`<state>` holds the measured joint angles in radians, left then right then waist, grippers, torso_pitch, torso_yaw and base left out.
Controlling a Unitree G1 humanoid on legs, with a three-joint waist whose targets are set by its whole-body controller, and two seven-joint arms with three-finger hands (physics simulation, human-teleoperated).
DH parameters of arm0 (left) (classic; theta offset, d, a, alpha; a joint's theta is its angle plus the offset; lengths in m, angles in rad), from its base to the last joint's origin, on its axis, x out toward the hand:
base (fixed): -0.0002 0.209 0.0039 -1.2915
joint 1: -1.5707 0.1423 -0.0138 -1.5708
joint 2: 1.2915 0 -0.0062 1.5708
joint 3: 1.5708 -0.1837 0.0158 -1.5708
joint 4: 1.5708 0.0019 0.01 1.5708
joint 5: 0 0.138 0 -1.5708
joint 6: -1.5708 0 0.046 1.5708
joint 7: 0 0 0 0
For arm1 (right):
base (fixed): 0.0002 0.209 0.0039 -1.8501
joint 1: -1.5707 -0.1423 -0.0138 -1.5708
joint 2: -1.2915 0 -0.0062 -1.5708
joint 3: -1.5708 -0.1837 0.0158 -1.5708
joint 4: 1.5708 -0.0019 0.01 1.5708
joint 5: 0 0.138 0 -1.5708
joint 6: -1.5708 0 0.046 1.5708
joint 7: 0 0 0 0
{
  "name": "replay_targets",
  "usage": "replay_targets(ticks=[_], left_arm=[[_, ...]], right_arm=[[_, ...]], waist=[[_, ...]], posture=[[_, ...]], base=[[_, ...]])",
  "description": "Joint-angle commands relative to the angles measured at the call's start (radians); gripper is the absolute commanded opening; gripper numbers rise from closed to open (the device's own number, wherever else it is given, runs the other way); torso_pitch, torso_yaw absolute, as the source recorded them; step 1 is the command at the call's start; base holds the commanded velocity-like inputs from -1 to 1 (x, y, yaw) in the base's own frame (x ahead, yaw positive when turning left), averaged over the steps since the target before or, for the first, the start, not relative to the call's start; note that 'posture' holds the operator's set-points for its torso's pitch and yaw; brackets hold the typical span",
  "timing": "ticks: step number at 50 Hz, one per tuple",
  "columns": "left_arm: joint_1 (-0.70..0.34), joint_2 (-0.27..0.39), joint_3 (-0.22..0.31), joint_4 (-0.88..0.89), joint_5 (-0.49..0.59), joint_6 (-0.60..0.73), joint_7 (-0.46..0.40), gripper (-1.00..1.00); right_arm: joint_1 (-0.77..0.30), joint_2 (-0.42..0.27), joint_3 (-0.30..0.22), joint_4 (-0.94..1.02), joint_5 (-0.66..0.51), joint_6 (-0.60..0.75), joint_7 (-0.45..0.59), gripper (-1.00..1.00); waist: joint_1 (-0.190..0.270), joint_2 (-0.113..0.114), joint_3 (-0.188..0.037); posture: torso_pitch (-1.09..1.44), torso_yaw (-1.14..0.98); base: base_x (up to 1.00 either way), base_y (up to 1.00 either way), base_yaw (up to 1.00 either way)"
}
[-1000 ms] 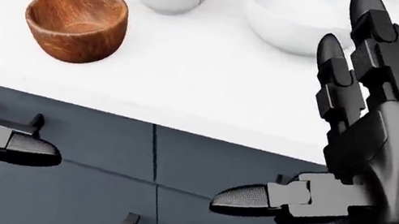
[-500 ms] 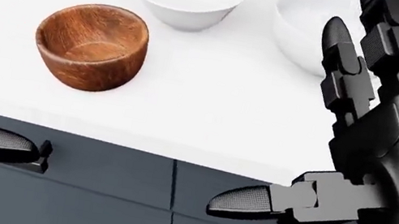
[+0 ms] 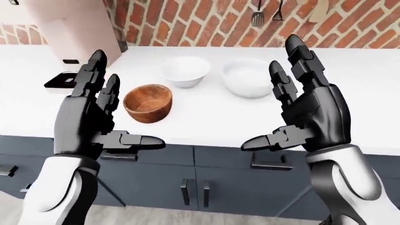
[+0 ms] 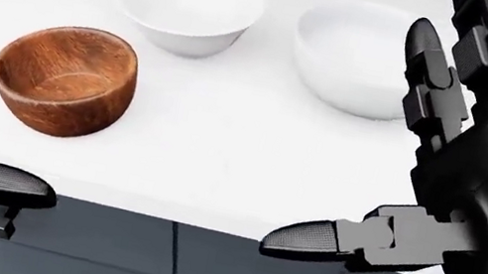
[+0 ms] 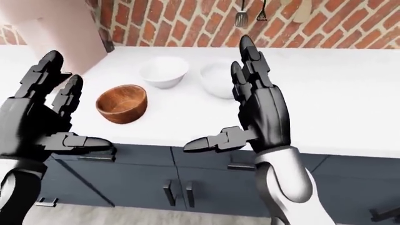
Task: Stack the bowls from largest to smallest.
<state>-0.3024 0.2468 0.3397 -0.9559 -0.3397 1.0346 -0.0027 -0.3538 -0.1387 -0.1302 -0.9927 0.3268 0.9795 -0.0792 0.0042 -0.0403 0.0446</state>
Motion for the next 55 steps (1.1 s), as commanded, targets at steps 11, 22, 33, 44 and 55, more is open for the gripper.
replay_targets(ticks=[11, 22, 33, 44, 55], left_arm=[[-0.027, 0.037, 0.061, -0.021, -0.045, -0.03, 0.019, 1.0], [-0.025, 0.049, 0.059, -0.018, -0.064, -0.035, 0.036, 1.0], [-0.021, 0.053, 0.065, -0.023, -0.073, -0.035, 0.039, 1.0], [-0.023, 0.065, 0.09, -0.043, -0.106, -0.014, 0.051, 1.0], [0.0, 0.077, 0.12, -0.053, -0.142, -0.017, 0.049, 1.0]], right_arm=[[-0.043, 0.014, 0.024, -0.039, -0.02, -0.02, 0.016, 1.0], [-0.052, 0.018, 0.013, -0.031, -0.004, -0.01, 0.012, 1.0], [-0.036, 0.017, 0.019, -0.039, -0.004, -0.031, 0.015, 1.0], [-0.09, 0.013, 0.018, -0.052, 0.007, 0.023, -0.001, 1.0], [-0.334, -0.017, 0.127, 0.144, -0.18, 0.059, 0.035, 1.0]], waist=[[-0.005, 0.075, -0.025], [-0.009, 0.071, 0.009], [0.002, 0.018, -0.012], [-0.005, 0.048, -0.027], [-0.01, 0.052, -0.02]], posture=[[0.0, 0.0], [0.0, 0.0], [0.0, 0.0], [0.0, 0.0], [0.0, 0.0]], base=[[0.1, 0.22, 0.0], [0.0, 0.0, 0.0], [0.13, 0.0, 0.0], [0.0, 0.0, 0.0], [0.0, 0.0, 0.0]])
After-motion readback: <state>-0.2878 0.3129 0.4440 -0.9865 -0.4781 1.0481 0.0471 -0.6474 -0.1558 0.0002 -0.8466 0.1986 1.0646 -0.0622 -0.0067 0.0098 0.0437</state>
